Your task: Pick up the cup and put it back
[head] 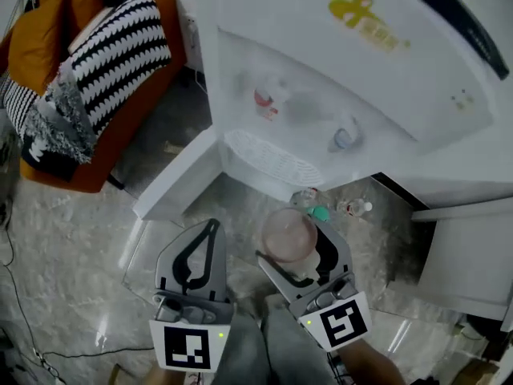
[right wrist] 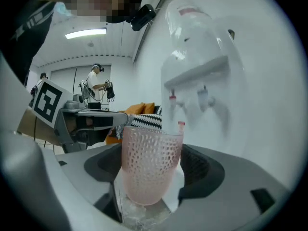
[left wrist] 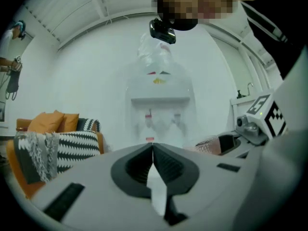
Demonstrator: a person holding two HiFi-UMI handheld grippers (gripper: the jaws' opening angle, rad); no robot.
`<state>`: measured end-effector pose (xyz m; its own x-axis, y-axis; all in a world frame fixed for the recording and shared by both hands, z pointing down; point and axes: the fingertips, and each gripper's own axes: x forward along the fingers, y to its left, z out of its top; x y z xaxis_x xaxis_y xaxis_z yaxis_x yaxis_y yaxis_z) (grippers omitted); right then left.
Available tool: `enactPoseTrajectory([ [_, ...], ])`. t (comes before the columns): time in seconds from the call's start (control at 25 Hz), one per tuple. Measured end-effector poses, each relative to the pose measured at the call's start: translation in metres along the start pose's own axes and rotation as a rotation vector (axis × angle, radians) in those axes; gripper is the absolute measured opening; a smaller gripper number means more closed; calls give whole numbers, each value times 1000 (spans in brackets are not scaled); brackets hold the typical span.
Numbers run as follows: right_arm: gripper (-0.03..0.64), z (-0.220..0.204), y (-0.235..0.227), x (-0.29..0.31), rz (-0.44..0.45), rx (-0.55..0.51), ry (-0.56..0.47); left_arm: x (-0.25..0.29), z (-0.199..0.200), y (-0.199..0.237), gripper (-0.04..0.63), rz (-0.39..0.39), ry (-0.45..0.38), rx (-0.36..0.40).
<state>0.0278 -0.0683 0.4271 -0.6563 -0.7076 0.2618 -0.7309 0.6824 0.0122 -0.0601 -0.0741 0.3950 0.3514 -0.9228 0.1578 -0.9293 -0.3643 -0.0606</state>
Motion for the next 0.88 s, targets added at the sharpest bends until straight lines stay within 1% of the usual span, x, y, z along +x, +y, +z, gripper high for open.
enactPoseTrajectory([
  [0.16, 379, 98, 11, -24, -12, -17, -25, -22, 88, 7, 12, 24, -1, -57],
  [0.28, 379, 180, 15, -54, -12, -17, -25, -50, 178, 5, 12, 42, -50, -117],
  [0.32, 379, 208, 15, -66, -12, -5, -25, -58, 209, 2, 12, 32, -57, -125],
  [0.4, 379, 265, 12, -84, -15, 18, -45, -68, 262, -5, 14, 11, -27, -113],
  [0.44, 379, 293, 10, -92, -17, 24, -66, -71, 285, -8, 12, 9, -13, -103],
  [0.52, 379, 342, 8, -109, -14, 23, -112, -78, 328, -14, 14, 18, -22, -104],
  [0.56, 379, 361, 8, -121, -8, 18, -123, -83, 345, -19, 12, 22, -23, -114],
  [0.68, 379, 400, 4, -160, -5, 24, -126, -103, 377, -36, 12, 32, 25, -138],
  [0.76, 379, 420, -2, -176, -1, 10, -149, -107, 397, -46, 12, 37, -13, -164],
  [0.84, 379, 433, -4, -187, 21, -21, -154, -106, 413, -55, 12, 48, -45, -206],
  [0.88, 379, 438, -4, -192, 34, -35, -154, -105, 420, -59, 12, 61, -55, -211],
])
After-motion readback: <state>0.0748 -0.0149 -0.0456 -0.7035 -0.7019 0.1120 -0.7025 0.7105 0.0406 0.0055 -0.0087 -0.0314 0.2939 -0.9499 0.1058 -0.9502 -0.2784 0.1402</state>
